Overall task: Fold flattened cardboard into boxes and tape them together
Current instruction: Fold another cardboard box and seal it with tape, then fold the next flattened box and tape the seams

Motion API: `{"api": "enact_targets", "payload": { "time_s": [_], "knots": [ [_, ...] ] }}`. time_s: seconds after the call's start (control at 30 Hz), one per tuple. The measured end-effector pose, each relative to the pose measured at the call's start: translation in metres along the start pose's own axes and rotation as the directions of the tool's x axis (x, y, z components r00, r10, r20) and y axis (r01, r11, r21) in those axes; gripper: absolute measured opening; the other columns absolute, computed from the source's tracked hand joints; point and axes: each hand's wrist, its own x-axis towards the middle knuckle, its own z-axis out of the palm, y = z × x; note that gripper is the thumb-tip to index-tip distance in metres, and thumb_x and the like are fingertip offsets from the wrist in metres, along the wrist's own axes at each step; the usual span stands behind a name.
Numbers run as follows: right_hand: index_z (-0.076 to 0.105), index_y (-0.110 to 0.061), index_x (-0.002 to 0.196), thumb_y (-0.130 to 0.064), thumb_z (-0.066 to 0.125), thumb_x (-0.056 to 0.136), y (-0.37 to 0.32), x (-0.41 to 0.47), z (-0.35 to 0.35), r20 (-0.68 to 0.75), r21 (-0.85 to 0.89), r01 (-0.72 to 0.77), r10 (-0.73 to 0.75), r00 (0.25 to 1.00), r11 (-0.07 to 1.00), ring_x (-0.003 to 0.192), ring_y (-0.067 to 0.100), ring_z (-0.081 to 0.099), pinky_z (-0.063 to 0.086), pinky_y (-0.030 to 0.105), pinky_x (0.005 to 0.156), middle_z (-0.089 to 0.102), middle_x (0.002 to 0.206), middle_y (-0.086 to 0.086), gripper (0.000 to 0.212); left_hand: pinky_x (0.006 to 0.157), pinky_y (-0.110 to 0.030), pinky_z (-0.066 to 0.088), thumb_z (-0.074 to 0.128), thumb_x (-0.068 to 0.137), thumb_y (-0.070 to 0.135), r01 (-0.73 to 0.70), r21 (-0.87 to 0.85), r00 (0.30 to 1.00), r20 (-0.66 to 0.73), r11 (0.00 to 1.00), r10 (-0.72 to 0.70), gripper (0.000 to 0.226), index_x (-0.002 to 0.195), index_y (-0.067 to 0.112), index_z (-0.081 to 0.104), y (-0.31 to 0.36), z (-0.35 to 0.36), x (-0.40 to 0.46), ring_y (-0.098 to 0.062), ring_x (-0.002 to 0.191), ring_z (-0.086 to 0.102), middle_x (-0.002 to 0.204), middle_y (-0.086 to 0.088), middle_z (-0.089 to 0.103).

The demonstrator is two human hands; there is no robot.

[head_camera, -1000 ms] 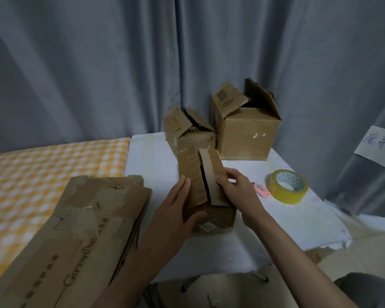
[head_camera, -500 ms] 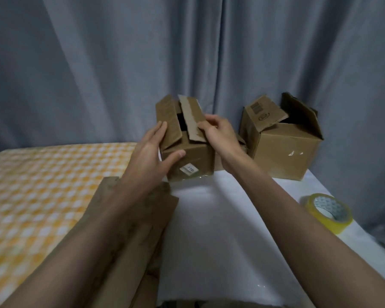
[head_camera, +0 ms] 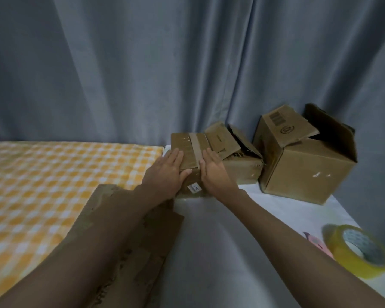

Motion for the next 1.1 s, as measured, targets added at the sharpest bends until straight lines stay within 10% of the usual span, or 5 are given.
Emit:
{"api": "enact_targets", "payload": {
  "time_s": [0.3, 0.67, 0.8, 1.1],
  "knots": [
    [0.050, 0.005, 0.128, -0.010, 0.027, 0.105, 0.003, 0.046, 0.013, -0.108, -0.059, 0.003, -0.010, 0.994, 0.998, 0.126, 0.033, 0.044, 0.034, 0.041, 0.110, 0.052, 0.132, 0.022, 0.036, 0.121, -0.042, 0.015, 0.022, 0.103, 0.051, 0.052, -0.050, 0.995, 0.084, 0.997, -0.048, 0.067, 0.157, 0.012, 0.013, -0.023, 0.017, 0.047, -0.025, 0.150, 0.016, 0.165, -0.008, 0.013],
    [0.047, -0.004, 0.134, -0.023, 0.036, 0.107, 0.008, 0.053, -0.020, 0.088, 0.116, -0.048, 0.038, 0.995, 0.992, 0.129, 0.035, 0.045, 0.036, 0.042, 0.106, 0.049, 0.138, 0.018, 0.035, 0.116, -0.039, 0.026, 0.028, 0.103, 0.050, 0.085, 0.026, 0.987, 0.132, 0.996, -0.088, 0.065, 0.155, 0.013, 0.018, -0.013, -0.013, 0.052, -0.028, 0.144, 0.030, 0.161, -0.007, 0.025],
    [0.049, -0.011, 0.137, -0.020, 0.045, 0.101, -0.003, 0.020, -0.041, -0.118, 0.100, 0.007, 0.005, 0.993, 0.995, 0.125, 0.032, 0.049, 0.042, 0.044, 0.103, 0.054, 0.135, 0.013, 0.037, 0.102, -0.042, 0.039, 0.033, 0.104, 0.042, 0.141, 0.009, 0.990, -0.023, 0.990, -0.141, 0.051, 0.148, 0.018, 0.034, -0.007, -0.041, 0.011, -0.033, 0.131, 0.046, 0.149, -0.006, 0.043],
    [0.047, -0.008, 0.138, -0.031, 0.055, 0.097, -0.064, -0.088, -0.058, 0.048, -0.025, 0.025, -0.024, 0.999, 0.999, 0.127, 0.033, 0.046, 0.044, 0.045, 0.100, 0.051, 0.139, 0.014, 0.047, 0.094, -0.042, 0.044, 0.041, 0.100, 0.043, 0.237, 0.040, 0.971, -0.042, 0.971, -0.235, 0.043, 0.134, 0.021, 0.054, -0.017, -0.088, -0.134, -0.029, 0.123, 0.053, 0.139, -0.003, 0.050]
  ]
}}
